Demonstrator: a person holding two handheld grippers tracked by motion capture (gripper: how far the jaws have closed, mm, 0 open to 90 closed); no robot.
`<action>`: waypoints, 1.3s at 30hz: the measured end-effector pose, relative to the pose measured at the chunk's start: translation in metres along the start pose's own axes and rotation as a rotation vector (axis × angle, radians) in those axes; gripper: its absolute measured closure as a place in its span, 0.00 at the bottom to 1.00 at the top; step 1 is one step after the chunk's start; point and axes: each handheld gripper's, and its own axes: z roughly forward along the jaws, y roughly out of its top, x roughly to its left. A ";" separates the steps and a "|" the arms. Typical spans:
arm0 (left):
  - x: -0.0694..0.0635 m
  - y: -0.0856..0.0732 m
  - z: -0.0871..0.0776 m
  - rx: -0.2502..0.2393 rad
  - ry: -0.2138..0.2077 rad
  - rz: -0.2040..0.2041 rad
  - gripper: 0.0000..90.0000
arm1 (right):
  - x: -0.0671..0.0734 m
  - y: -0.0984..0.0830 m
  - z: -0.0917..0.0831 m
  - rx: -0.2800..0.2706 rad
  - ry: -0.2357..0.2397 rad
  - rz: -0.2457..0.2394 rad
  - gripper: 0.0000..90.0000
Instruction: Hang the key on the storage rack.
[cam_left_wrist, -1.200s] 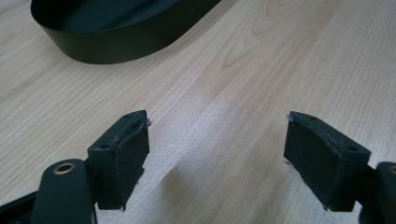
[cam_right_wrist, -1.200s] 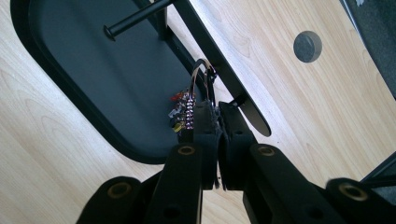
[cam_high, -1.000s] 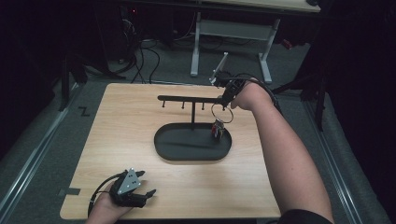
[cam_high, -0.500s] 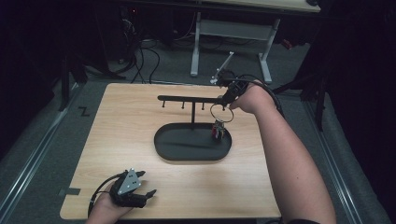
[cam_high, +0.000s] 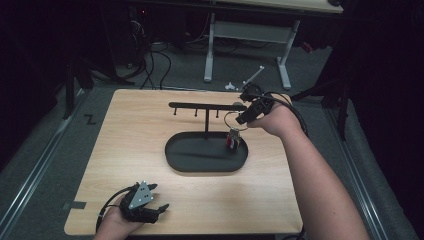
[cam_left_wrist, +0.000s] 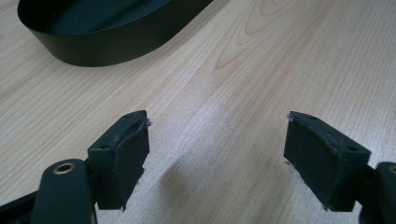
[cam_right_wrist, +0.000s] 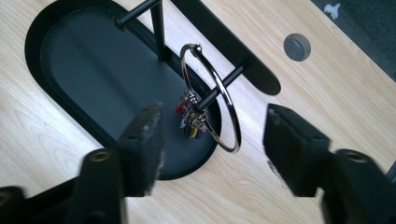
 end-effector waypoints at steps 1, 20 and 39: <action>0.000 0.000 0.000 0.001 0.000 0.000 0.25 | 0.001 -0.003 0.000 -0.006 -0.006 0.007 0.36; 0.001 -0.001 0.001 -0.003 0.009 -0.011 0.25 | 0.021 -0.050 0.027 -0.105 0.007 0.067 0.13; 0.000 -0.001 0.003 0.001 0.010 -0.010 0.25 | 0.047 -0.112 0.062 -0.258 -0.070 0.157 0.00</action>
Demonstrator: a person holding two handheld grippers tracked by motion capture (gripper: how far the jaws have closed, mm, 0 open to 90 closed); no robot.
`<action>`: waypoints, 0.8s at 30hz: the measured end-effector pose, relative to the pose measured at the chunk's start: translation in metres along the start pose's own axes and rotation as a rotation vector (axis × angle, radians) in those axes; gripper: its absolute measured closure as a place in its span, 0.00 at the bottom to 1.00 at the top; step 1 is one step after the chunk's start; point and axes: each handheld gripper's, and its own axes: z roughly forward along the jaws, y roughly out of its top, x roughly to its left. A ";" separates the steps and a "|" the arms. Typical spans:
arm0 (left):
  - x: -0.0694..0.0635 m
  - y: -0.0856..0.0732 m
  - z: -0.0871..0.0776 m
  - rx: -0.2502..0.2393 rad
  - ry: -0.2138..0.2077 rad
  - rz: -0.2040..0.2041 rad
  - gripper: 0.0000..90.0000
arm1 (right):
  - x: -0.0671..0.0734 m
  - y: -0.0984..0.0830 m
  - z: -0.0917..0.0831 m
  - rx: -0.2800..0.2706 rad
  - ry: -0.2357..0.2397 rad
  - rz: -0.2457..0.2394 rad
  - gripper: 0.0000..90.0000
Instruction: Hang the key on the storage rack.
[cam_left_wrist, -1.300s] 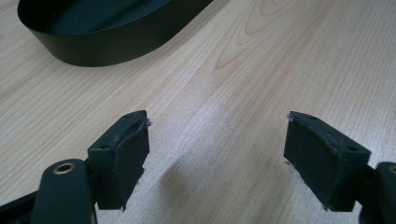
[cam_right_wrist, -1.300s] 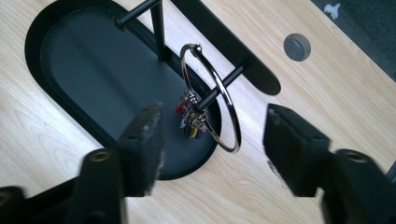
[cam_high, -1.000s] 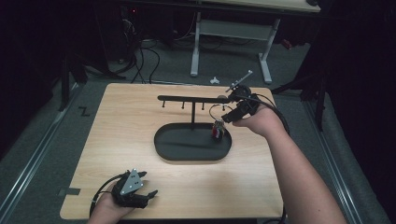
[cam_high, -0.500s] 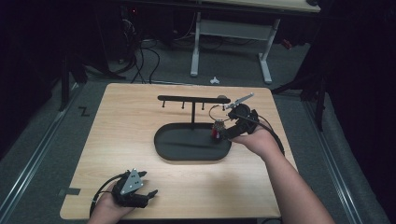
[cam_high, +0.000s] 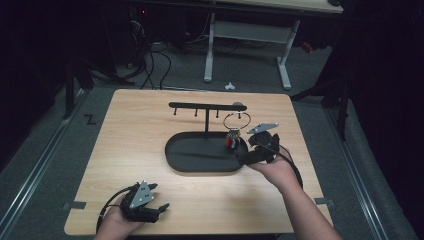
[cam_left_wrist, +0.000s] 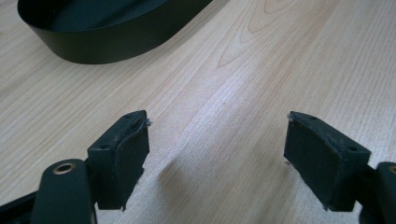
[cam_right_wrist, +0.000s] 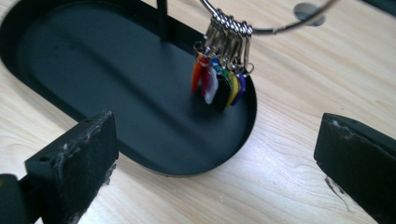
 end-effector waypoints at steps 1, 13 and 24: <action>0.000 0.000 0.000 0.000 0.000 0.001 0.25 | 0.002 -0.004 0.000 -0.010 -0.009 0.002 0.00; 0.000 0.000 0.000 0.000 0.003 -0.001 0.25 | 0.021 -0.062 0.010 -0.107 0.012 0.042 0.00; 0.000 0.001 -0.002 -0.019 0.014 -0.013 0.25 | 0.042 -0.128 0.024 -0.209 0.014 0.103 0.01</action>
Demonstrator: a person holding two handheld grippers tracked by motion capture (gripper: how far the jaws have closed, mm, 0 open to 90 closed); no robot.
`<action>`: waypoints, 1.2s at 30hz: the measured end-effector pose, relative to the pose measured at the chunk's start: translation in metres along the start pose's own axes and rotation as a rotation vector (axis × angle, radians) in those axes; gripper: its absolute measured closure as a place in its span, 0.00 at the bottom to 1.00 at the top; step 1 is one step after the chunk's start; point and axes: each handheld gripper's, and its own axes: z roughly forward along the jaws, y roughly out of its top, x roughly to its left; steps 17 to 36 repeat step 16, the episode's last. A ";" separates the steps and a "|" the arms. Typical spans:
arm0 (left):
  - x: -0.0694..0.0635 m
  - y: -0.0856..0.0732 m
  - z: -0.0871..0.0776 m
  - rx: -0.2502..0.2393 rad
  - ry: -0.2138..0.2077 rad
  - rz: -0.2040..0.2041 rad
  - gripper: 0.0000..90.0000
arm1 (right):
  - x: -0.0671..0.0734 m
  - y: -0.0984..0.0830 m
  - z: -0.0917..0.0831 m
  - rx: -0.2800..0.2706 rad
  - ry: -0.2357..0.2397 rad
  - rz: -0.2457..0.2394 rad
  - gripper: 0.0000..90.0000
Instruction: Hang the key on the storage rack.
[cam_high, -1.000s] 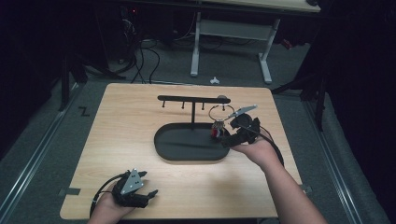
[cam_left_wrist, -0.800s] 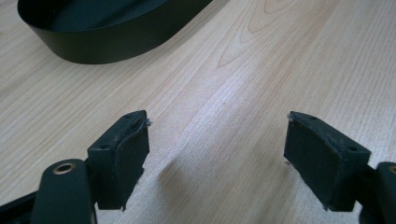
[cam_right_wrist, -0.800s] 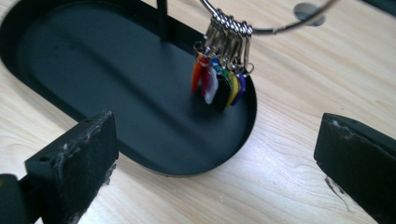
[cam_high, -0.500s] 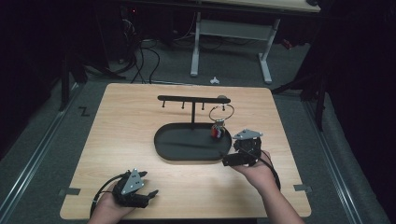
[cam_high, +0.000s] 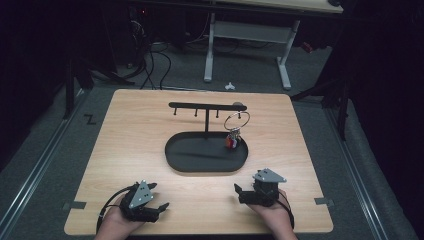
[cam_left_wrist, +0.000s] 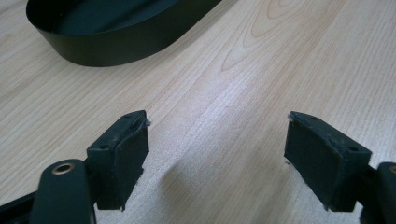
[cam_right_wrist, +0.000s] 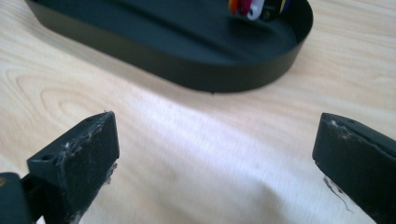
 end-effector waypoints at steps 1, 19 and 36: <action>0.000 0.000 0.000 0.000 0.000 0.000 0.25 | 0.000 0.000 0.000 0.000 0.000 0.000 0.01; 0.002 0.000 -0.002 -0.012 0.008 -0.010 0.24 | 0.008 -0.013 -0.003 -0.015 -0.012 -0.020 0.01; 0.002 0.000 -0.002 -0.012 0.008 -0.010 0.24 | 0.008 -0.013 -0.003 -0.015 -0.012 -0.020 0.01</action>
